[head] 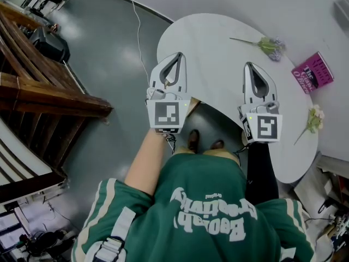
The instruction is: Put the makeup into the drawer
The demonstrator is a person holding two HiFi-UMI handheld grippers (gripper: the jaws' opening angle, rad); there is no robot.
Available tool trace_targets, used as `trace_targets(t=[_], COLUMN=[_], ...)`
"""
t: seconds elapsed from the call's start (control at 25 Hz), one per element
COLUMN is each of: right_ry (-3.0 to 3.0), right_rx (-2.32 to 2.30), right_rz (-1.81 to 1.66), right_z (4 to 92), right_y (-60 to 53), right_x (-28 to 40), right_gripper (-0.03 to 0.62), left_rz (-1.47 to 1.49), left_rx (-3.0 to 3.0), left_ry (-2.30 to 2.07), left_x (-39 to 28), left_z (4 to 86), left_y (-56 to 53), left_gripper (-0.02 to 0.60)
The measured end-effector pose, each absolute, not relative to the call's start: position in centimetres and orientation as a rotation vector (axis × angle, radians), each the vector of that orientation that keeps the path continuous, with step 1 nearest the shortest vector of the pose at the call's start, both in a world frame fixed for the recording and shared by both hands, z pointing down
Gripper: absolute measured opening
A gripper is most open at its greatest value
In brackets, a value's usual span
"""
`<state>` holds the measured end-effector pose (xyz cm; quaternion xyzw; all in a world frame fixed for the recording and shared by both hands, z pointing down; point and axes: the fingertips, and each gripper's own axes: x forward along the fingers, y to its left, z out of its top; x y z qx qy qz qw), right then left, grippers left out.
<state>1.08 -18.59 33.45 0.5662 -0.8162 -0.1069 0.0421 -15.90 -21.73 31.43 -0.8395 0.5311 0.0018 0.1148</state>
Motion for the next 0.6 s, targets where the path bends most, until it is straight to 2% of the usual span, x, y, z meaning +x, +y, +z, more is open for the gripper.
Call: trace_targets(t=[0.6], right_ry=[-2.486], right_rx=[1.724], right_rz=[-0.337], right_z=[33.47], right_y=[-18.11], right_x=[0.21], right_gripper=[0.008], left_rz=[-0.001], left_rx=[-2.468], left_ry=[1.523], left_x=[-16.21], left_z=[31.36], left_y=[-21.29], left_gripper=[0.014])
